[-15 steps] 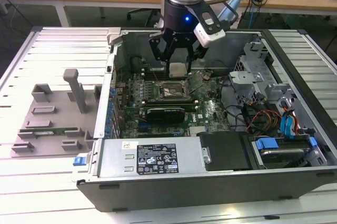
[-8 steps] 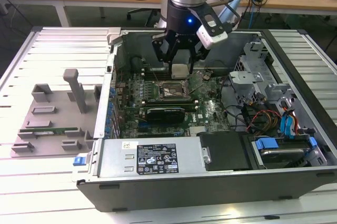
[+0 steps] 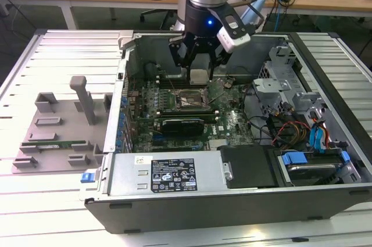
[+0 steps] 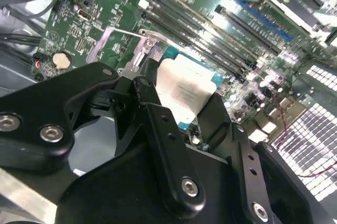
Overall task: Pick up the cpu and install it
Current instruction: 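Pick up the cpu and move it towards the insertion slot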
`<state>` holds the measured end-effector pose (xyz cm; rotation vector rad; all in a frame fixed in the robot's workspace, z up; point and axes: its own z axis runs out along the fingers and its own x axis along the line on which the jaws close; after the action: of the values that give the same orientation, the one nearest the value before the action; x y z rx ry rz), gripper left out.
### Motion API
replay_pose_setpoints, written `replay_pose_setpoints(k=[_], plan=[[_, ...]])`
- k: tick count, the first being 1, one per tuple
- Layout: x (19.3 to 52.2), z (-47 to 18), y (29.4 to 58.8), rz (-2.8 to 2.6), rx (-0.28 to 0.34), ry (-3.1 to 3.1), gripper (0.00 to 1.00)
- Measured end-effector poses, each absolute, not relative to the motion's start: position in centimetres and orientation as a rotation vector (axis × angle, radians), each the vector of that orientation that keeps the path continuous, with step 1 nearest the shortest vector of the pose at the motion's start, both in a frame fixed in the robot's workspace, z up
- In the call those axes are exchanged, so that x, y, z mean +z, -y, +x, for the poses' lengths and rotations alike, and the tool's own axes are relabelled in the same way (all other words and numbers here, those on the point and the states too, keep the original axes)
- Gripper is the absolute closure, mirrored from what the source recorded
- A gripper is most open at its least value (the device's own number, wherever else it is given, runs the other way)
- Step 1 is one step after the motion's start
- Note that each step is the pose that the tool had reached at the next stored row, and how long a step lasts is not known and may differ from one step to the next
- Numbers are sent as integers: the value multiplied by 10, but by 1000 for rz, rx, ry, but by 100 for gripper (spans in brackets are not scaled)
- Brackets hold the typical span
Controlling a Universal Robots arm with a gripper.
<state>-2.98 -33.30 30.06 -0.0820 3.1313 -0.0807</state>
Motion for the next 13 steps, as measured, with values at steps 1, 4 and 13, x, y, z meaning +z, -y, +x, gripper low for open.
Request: replay_pose_setpoints(k=[1, 4, 13], plan=[[299, -30, 330, -82, -81, -3131, 45], [297, -30, 326, -82, -82, -3131, 45], [293, -29, 325, -82, -82, -3131, 45]])
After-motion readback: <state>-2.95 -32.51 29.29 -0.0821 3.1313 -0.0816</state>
